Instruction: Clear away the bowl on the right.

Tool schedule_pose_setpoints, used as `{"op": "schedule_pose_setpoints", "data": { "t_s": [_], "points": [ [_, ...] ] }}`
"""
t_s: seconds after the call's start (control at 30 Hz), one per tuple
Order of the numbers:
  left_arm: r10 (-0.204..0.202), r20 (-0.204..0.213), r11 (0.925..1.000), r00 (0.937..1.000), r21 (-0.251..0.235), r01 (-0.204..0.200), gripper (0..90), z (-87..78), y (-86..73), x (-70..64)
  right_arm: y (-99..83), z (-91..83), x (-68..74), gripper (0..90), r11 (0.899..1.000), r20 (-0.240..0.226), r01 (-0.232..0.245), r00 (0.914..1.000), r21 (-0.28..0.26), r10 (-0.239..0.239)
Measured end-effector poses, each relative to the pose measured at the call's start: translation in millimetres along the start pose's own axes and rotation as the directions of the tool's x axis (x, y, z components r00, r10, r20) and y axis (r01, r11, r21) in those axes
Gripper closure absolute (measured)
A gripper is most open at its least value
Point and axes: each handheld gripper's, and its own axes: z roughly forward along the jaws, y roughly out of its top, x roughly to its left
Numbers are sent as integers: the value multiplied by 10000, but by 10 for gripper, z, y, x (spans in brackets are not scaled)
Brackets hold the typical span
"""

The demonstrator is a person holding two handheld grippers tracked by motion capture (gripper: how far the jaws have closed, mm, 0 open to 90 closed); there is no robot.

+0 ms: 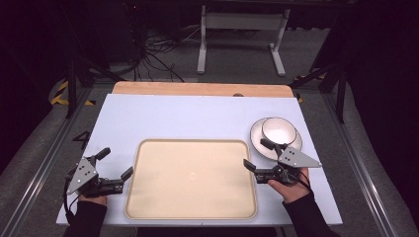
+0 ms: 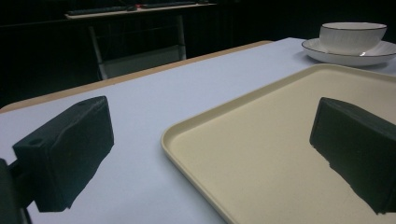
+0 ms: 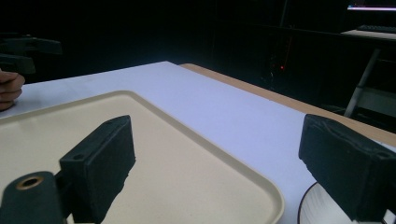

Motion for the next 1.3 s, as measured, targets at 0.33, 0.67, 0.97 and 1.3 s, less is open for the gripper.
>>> {"op": "schedule_pose_setpoints", "data": {
  "t_s": [0.33,0.67,0.97,1.3],
  "points": [
    [35,-7,10000,10000,49,-35,3,1,1,-2,19,-35,-210,74,9994,367,-155,9992,325,143],
    [47,-8,10000,10000,69,-47,3,2,2,-5,97,-131,-426,67,9987,871,-158,9961,479,116],
    [39,-21,10000,10000,56,-39,3,5,1,-7,181,-223,-641,67,9986,1188,-337,9925,419,285],
    [77,-11,10000,10000,59,-77,3,5,1,-6,231,-288,-828,67,9980,1500,-471,9879,420,403]
  ]
}}
